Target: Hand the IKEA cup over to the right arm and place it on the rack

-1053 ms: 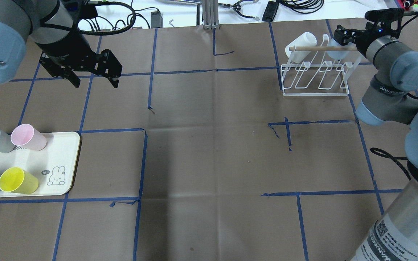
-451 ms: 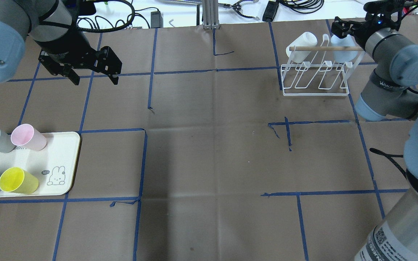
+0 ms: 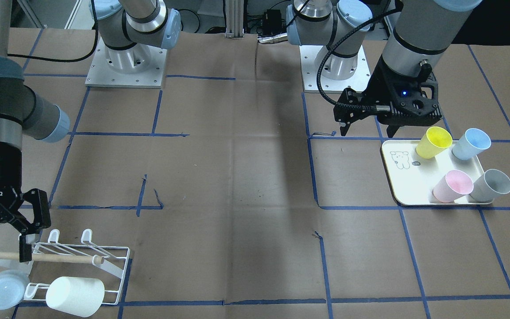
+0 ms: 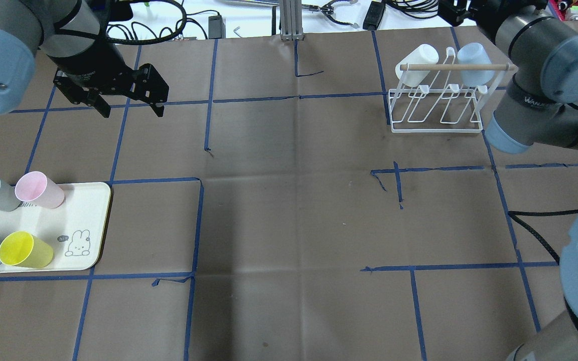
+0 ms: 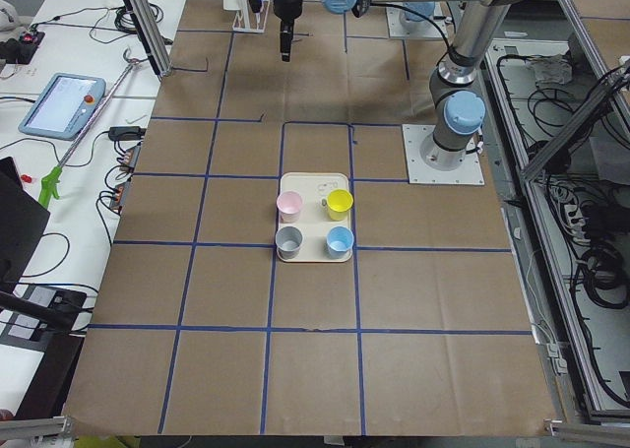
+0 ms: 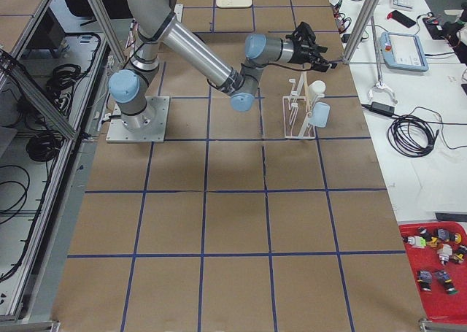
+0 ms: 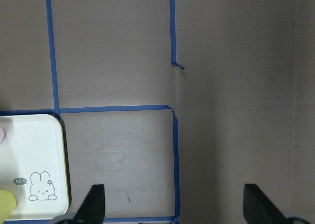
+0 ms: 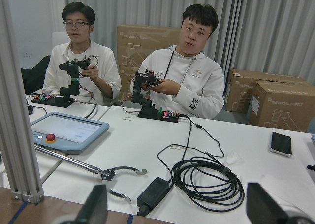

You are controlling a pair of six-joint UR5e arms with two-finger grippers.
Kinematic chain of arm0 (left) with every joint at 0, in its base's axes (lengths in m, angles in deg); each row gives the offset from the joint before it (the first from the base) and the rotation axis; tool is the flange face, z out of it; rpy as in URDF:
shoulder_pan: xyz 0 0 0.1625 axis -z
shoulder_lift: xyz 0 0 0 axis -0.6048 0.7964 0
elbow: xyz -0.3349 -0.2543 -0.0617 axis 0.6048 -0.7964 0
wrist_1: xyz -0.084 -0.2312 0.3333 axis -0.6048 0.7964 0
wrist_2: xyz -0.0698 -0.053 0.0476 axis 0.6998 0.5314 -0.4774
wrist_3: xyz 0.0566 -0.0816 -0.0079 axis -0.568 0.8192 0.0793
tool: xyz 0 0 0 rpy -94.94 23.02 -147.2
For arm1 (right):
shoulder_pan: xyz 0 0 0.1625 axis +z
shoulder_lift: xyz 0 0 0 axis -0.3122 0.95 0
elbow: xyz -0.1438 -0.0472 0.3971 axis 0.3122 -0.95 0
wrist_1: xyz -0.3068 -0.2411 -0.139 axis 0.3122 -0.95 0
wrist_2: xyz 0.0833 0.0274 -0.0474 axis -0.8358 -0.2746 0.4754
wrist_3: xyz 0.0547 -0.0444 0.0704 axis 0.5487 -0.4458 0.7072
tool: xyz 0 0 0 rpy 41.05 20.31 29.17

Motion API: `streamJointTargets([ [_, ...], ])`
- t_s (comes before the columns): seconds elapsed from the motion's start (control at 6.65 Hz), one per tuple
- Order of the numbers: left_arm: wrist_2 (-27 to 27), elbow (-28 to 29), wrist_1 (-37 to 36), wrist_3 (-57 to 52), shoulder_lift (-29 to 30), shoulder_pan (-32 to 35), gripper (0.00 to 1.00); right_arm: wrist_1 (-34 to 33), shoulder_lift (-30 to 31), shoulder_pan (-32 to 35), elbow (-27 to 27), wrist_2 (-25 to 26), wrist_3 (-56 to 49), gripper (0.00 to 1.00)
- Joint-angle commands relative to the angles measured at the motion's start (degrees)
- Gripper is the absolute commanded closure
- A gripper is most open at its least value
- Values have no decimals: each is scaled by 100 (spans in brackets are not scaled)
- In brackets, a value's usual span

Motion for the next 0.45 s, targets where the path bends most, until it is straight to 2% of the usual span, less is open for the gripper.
streamJointTargets([
  [0.0, -2, 0, 0, -9, 8, 5, 1, 1896, 831, 153, -29, -24, 4, 0],
  [0.15, -2, 0, 0, -9, 8, 5, 1, 2855, 1167, 363, -38, 19, 13, 0],
  [0.3, -2, 9, 0, 0, 8, -4, 1, 3439, 1387, 765, -72, 603, 21, 0],
])
